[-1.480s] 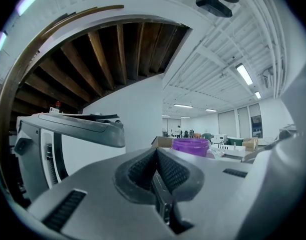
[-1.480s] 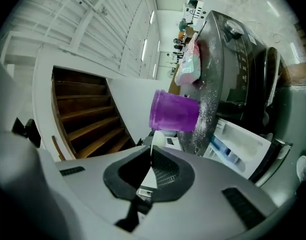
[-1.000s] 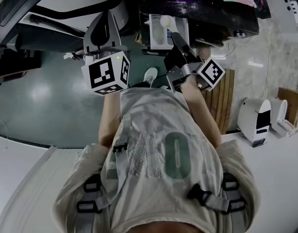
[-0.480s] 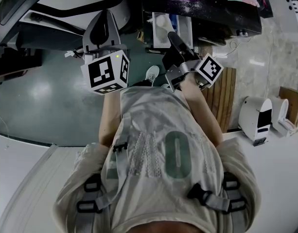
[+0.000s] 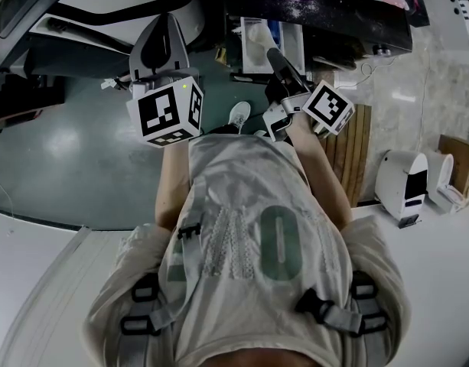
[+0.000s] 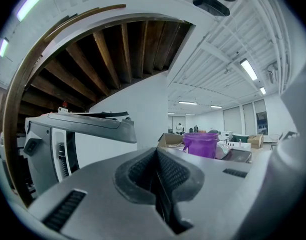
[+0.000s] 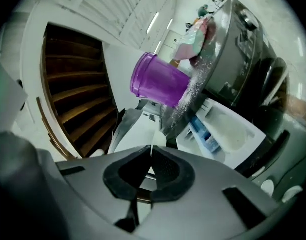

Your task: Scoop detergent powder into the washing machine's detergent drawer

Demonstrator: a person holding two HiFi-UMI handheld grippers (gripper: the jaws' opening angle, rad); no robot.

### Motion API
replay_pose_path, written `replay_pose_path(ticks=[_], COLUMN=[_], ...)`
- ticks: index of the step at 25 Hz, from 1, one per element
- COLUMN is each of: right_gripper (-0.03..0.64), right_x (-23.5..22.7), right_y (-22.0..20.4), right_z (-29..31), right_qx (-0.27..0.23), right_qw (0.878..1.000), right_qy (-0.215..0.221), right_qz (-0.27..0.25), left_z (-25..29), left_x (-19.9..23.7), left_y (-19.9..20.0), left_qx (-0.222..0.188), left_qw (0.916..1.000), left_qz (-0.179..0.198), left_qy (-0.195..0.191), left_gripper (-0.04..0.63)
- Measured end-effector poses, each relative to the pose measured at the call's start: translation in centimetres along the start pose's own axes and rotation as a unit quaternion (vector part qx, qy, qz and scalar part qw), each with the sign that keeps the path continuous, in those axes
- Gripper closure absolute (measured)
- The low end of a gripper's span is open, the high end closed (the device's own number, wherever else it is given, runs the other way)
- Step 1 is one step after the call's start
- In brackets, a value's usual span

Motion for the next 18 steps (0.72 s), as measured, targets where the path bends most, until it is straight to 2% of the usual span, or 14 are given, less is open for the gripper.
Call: replay_pose_path(ticks=[3, 6, 10, 13, 16, 18], right_gripper=[0.607, 0.607, 0.607, 0.607, 0.607, 0.607], right_x=[-0.3, 0.4, 1.4, 2.1, 3.0, 3.4], right_y=[0.4, 0.7, 0.8, 0.6, 0.1, -0.3], right_z=[-0.2, -0.1, 0.1, 0.2, 0.5, 0.6], right_qx=[0.016, 0.036, 0.062, 0.082, 0.103, 0.117], right_qw=[0.996, 0.983, 0.947, 0.908, 0.845, 0.806], right_qy=[-0.017, -0.026, -0.028, -0.024, -0.02, -0.012], right_qz=[-0.086, -0.179, -0.314, -0.411, -0.524, -0.58], left_z=[0.0, 0.1, 0.3, 0.3, 0.2, 0.2], left_x=[0.2, 0.2, 0.2, 0.0, 0.0, 0.0], left_y=[-0.1, -0.2, -0.3, -0.3, -0.2, -0.3], left_qx=[0.002, 0.001, 0.001, 0.002, 0.002, 0.004], left_qw=[1.0, 1.0, 1.0, 1.0, 1.0, 1.0], left_qz=[0.0, 0.001, 0.002, 0.004, 0.004, 0.003], left_qy=[0.0, -0.002, -0.004, -0.006, -0.007, -0.006], left_gripper=[0.575, 0.575, 0.575, 0.575, 0.575, 0.575])
Point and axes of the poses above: the fingertips, and each gripper's own axes: z forward along the fingers, x to its left, y out of its top, the point moved 9 cm from there along -z, backward along the fingers, and after that the axes turned 7 degrees about -x, right-handed, at the moved point
